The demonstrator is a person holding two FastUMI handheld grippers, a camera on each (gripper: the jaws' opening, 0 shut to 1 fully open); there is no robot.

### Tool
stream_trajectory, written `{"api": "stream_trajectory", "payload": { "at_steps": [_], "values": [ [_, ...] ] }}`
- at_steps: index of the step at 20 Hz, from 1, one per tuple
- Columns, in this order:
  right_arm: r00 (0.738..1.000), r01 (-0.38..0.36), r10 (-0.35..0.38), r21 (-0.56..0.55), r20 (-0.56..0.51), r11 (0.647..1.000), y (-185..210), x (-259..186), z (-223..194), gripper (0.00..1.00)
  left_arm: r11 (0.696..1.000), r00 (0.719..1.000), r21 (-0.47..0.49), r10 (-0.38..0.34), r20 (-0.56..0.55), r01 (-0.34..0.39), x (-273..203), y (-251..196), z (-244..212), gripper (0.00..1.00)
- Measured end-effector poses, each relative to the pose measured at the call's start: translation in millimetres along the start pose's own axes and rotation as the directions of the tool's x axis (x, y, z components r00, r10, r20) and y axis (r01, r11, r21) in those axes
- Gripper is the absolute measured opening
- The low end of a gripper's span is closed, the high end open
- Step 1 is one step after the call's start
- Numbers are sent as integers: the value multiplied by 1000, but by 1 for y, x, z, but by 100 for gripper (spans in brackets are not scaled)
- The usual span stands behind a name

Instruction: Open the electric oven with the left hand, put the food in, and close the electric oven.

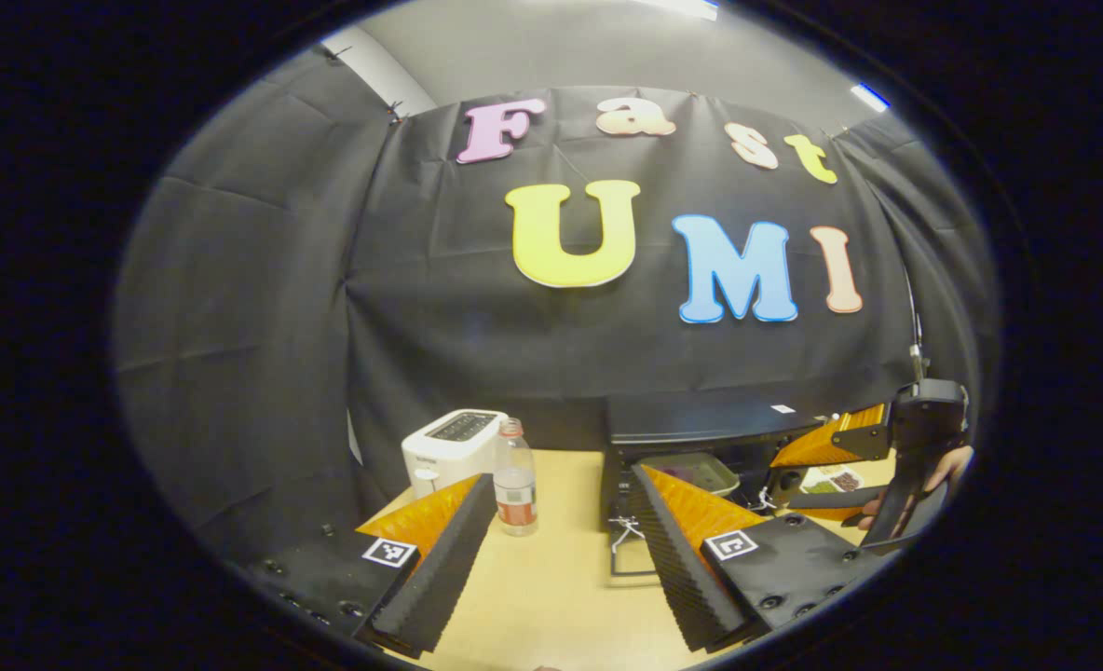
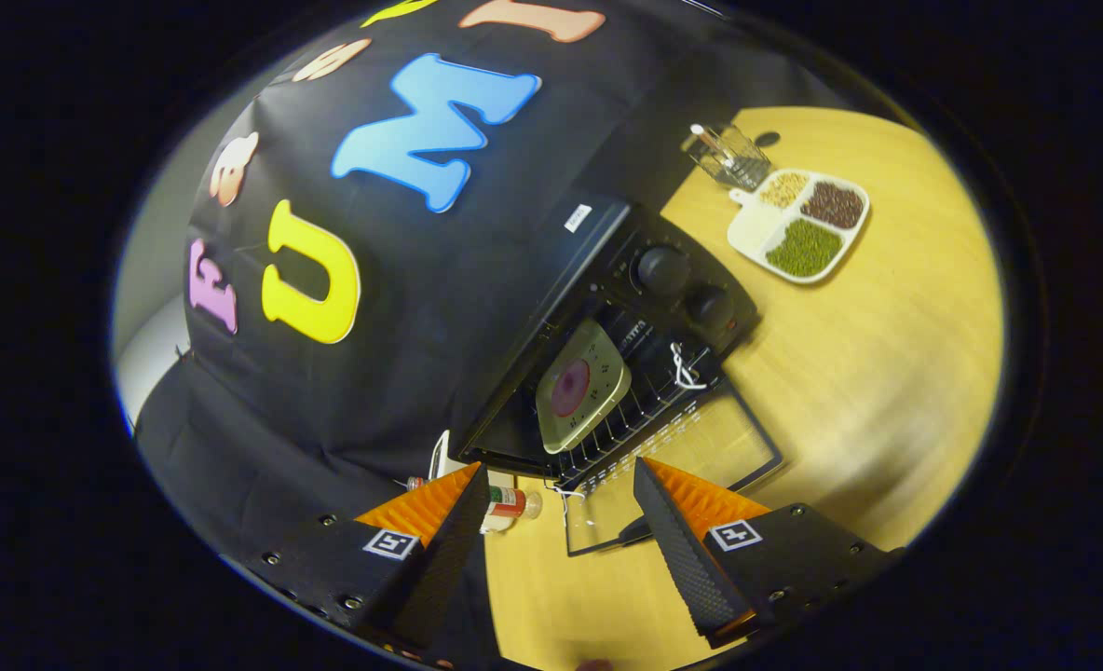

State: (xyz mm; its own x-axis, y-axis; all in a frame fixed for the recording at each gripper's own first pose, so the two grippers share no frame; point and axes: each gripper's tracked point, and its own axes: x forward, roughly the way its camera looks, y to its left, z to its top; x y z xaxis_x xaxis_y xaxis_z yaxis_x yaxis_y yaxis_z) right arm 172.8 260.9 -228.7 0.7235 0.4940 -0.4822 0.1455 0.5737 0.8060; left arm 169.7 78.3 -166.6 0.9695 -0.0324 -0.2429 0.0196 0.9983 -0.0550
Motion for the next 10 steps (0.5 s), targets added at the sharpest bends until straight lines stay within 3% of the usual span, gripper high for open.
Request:
{"api": "stream_trajectory", "payload": {
  "at_steps": [4,5,7,8,9,10],
  "values": [
    [998,10,2,-217,55,976,-13,-51,20,97,997,995,-7,-79,-65,79,3,-47,-28,97],
    [997,23,-3,-268,73,963,-17,-65,25,97,996,991,-6,-95,-90,94,3,-58,-37,100],
    [995,49,-14,-353,101,934,-25,-93,33,97,992,982,-17,-127,-142,126,3,-80,-58,91],
    [993,67,-22,-393,117,917,-31,-103,36,97,990,976,-25,-141,-167,139,4,-91,-69,97],
    [990,87,-28,-441,138,893,-36,-113,42,97,988,969,-32,-154,-191,150,4,-100,-79,93],
    [986,112,-39,-478,160,871,-42,-122,46,97,986,961,-38,-166,-222,161,5,-109,-93,97]
  ]
}}
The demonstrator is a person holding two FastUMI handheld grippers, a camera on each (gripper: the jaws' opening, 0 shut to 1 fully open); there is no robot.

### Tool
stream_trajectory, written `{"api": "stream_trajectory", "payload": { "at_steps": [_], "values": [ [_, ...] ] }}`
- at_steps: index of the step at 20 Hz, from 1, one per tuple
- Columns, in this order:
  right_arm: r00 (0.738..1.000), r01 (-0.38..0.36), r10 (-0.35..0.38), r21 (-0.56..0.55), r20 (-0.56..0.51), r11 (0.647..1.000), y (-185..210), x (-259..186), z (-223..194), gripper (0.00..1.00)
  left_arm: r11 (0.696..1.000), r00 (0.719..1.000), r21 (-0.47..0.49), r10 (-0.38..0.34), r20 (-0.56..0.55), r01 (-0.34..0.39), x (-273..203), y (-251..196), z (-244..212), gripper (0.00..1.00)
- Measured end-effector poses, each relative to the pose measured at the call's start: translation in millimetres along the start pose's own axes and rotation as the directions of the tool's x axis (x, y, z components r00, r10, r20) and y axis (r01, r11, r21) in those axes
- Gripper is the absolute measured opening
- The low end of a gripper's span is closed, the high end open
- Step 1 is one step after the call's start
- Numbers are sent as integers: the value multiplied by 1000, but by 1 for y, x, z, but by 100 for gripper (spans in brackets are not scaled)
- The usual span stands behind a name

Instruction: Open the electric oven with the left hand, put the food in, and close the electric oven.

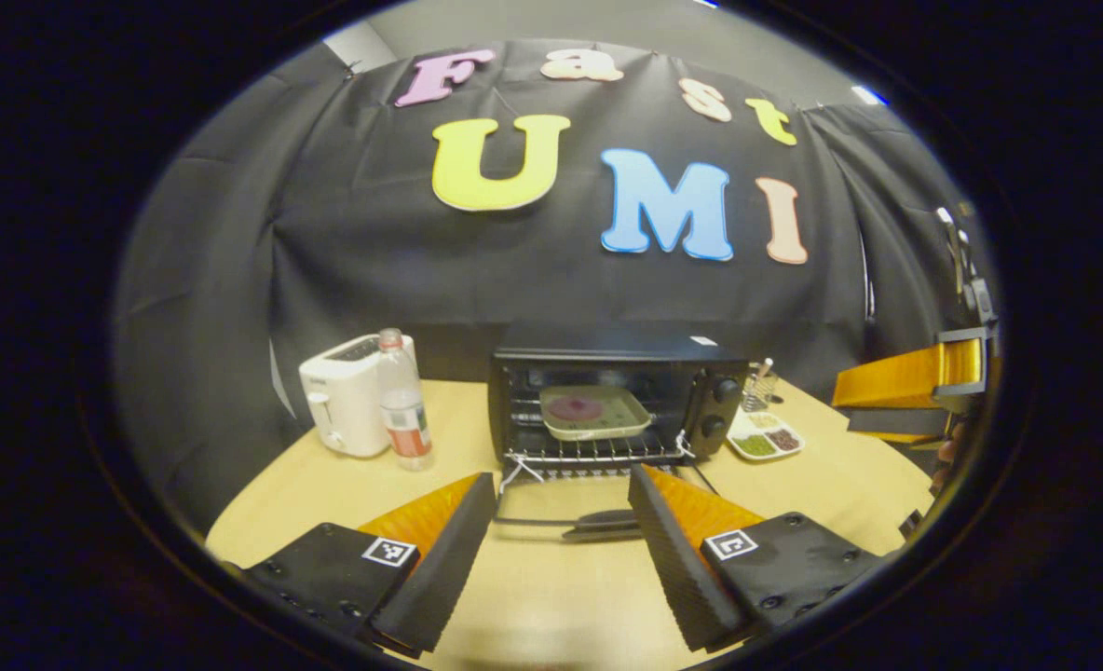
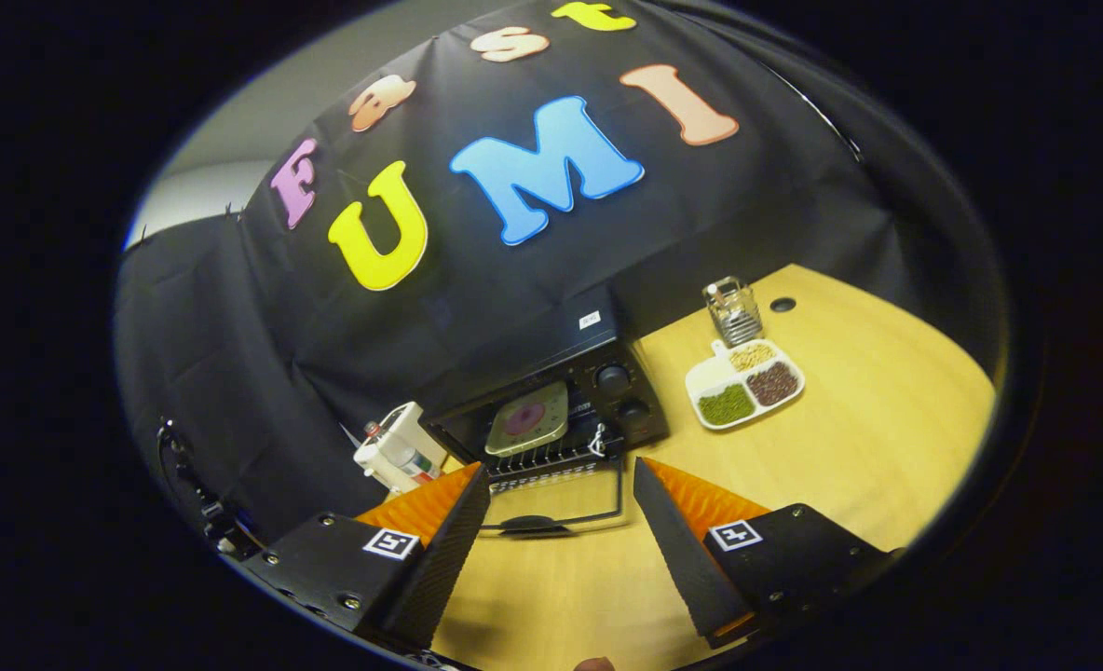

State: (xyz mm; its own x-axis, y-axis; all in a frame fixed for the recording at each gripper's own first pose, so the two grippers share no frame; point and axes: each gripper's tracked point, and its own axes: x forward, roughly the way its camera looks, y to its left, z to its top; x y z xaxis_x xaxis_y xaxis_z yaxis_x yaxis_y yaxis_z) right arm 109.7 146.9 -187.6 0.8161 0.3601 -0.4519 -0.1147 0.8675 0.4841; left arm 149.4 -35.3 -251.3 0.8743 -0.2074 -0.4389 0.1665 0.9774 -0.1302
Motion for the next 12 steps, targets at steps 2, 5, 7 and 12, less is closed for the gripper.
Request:
{"api": "stream_trajectory", "payload": {
  "at_steps": [2,5,7,12],
  "values": [
    [999,41,-38,-106,33,993,-15,-18,6,98,1000,998,-17,-23,-56,22,9,-15,-20,91],
    [990,129,-108,-266,93,955,-39,-42,16,97,999,988,-27,-39,-148,35,27,-28,-55,96],
    [981,177,-141,-323,131,930,-48,-56,23,98,999,978,-21,-47,-205,44,41,-35,-75,100],
    [950,300,-239,-386,199,872,-75,-82,35,98,998,938,-53,-51,-342,34,72,-46,-121,100]
  ]
}}
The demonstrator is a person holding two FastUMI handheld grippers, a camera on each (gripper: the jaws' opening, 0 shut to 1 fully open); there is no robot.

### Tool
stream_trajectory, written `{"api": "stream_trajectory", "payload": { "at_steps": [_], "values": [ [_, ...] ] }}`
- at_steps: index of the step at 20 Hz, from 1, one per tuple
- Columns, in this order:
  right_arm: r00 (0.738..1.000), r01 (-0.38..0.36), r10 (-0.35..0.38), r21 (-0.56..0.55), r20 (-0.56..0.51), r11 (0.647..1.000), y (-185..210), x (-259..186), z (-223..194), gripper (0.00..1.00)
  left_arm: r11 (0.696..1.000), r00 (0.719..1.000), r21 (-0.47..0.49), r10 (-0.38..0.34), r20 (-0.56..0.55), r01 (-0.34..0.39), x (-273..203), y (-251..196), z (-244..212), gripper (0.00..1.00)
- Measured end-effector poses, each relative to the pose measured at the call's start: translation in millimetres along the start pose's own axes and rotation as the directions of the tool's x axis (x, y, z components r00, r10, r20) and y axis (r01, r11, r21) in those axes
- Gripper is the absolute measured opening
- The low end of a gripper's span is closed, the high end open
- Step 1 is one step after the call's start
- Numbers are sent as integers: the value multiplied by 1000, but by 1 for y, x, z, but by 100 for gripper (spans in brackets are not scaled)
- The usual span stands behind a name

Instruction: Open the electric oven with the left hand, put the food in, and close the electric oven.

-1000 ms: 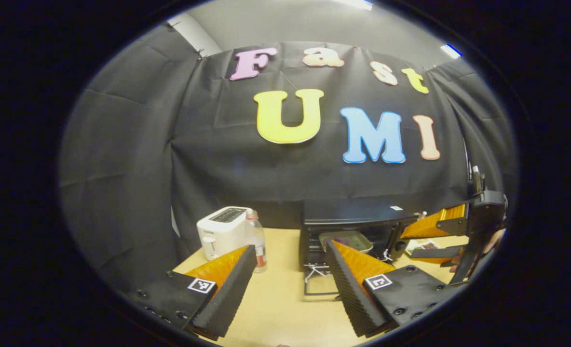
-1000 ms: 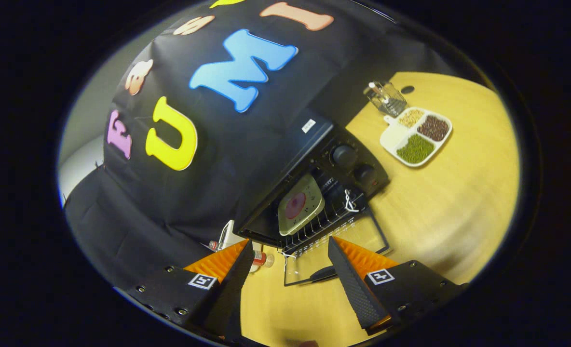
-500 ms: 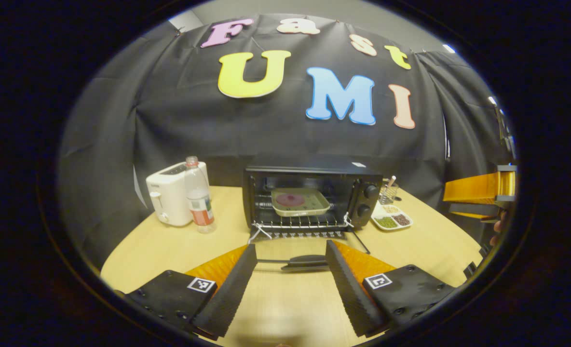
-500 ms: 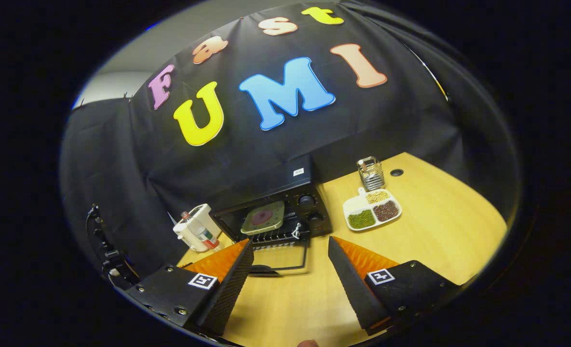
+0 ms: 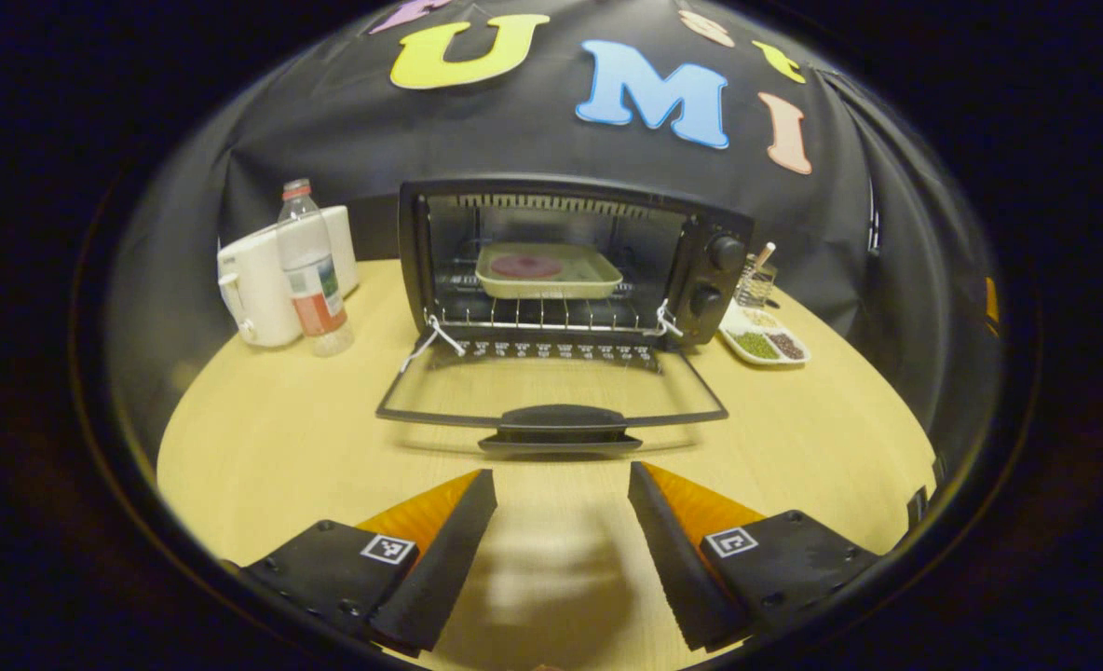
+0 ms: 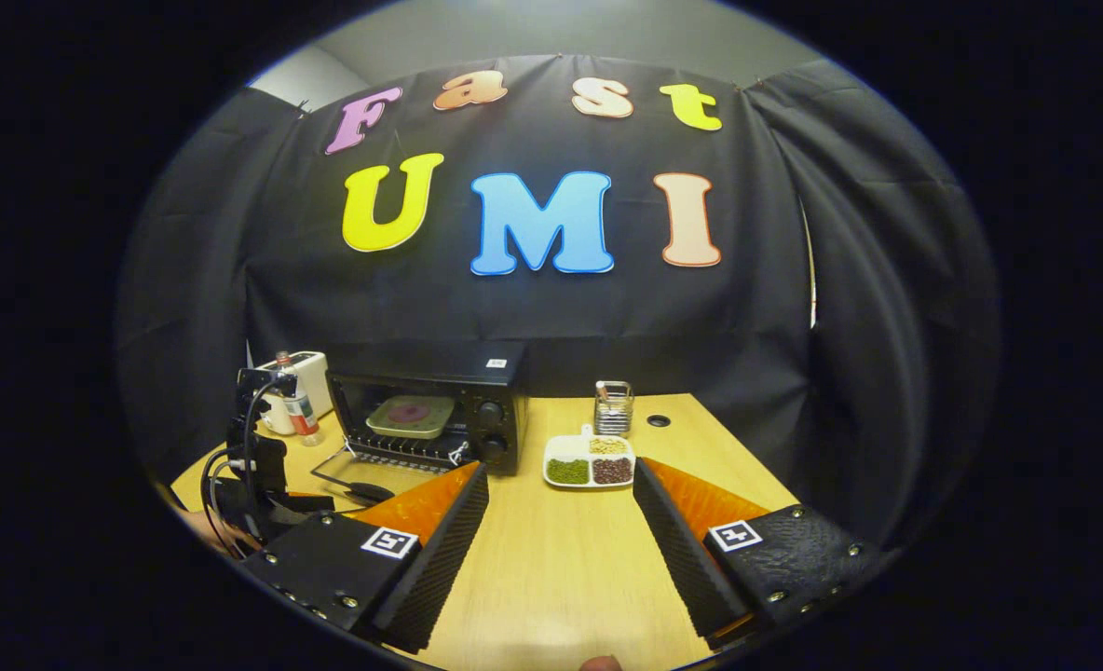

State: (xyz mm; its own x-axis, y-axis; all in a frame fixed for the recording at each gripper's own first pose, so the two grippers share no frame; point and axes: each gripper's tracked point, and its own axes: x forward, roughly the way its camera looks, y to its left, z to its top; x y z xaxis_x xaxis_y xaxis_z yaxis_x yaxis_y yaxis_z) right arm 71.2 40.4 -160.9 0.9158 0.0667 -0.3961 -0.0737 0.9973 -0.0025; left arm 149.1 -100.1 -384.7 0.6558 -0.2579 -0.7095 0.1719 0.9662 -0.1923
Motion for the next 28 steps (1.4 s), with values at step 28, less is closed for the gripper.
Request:
{"api": "stream_trajectory", "payload": {
  "at_steps": [28],
  "values": [
    [1000,22,-22,-1,1,1000,28,31,5,98,999,983,49,3,184,-13,-17,10,102,97]
  ]
}}
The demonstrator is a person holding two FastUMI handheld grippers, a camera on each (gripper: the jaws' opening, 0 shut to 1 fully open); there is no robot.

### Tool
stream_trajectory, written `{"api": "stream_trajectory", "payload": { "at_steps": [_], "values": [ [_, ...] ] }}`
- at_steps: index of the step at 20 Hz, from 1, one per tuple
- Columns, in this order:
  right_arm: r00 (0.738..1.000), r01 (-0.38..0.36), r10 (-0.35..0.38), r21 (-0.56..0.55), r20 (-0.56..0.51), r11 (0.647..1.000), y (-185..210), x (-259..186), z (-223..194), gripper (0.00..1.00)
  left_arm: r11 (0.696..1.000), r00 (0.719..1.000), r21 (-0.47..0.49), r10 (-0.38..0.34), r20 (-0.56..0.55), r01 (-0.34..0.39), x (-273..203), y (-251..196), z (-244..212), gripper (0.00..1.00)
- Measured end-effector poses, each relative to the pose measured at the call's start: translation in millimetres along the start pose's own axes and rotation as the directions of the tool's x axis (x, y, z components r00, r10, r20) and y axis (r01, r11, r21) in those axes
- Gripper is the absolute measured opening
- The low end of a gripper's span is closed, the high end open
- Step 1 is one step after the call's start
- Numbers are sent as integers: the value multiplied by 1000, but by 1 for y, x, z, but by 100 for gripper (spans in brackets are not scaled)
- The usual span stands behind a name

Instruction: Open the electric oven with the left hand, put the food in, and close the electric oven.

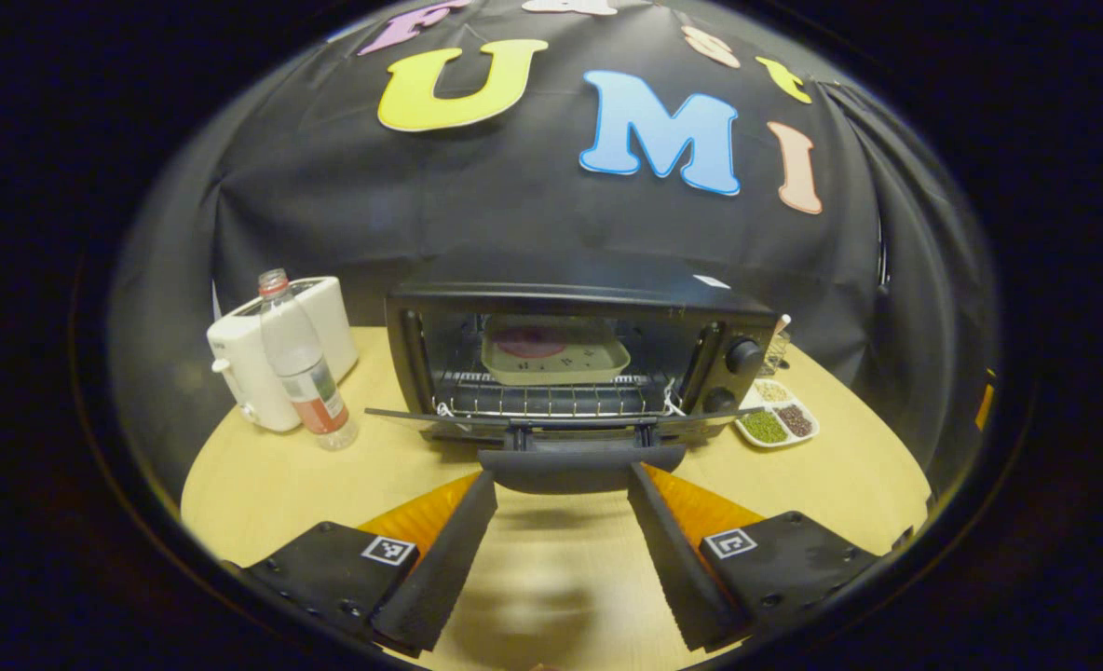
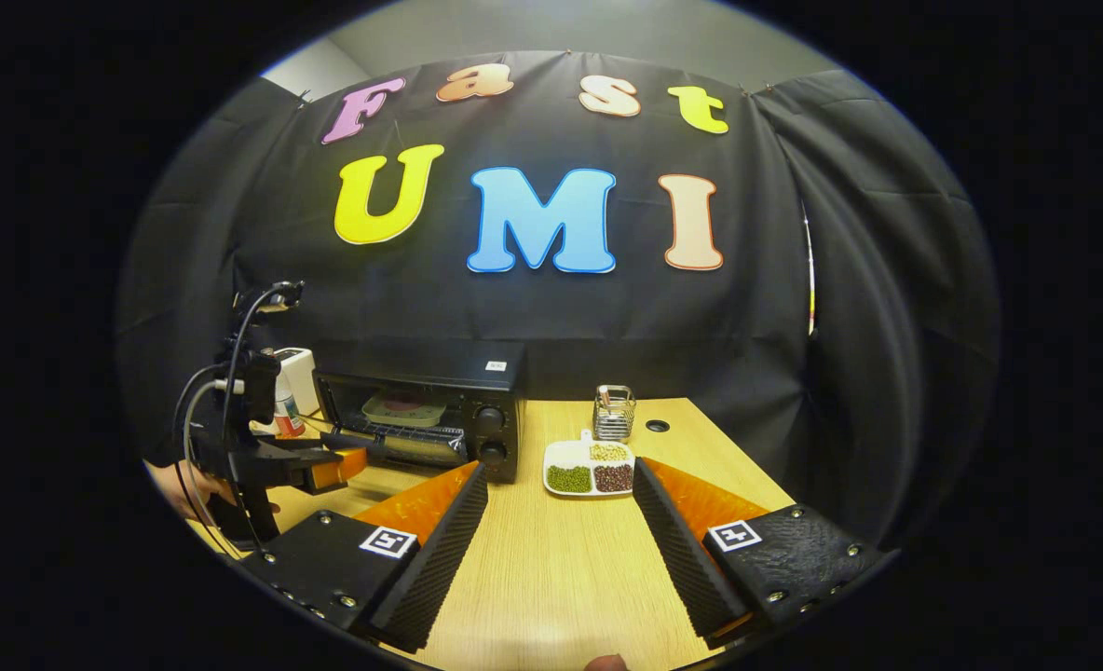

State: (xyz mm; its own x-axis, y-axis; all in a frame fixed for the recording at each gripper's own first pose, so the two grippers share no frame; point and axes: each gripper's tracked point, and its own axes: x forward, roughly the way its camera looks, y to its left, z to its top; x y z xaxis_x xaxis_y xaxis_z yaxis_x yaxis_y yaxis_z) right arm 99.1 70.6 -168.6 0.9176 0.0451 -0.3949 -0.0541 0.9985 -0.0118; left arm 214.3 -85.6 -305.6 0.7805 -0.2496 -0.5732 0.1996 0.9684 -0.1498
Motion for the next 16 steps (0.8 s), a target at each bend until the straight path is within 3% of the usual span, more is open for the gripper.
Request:
{"api": "stream_trajectory", "payload": {
  "at_steps": [9,14,16],
  "values": [
    [999,41,-42,72,12,997,-4,8,-1,98,1000,990,9,-25,137,24,15,3,68,97],
    [995,22,-32,98,95,995,-19,-6,27,98,1000,960,2,-27,279,28,-50,-4,111,100],
    [991,-3,-9,92,132,996,-25,-17,40,98,1000,942,-14,-10,336,16,-88,-8,125,97]
  ]
}}
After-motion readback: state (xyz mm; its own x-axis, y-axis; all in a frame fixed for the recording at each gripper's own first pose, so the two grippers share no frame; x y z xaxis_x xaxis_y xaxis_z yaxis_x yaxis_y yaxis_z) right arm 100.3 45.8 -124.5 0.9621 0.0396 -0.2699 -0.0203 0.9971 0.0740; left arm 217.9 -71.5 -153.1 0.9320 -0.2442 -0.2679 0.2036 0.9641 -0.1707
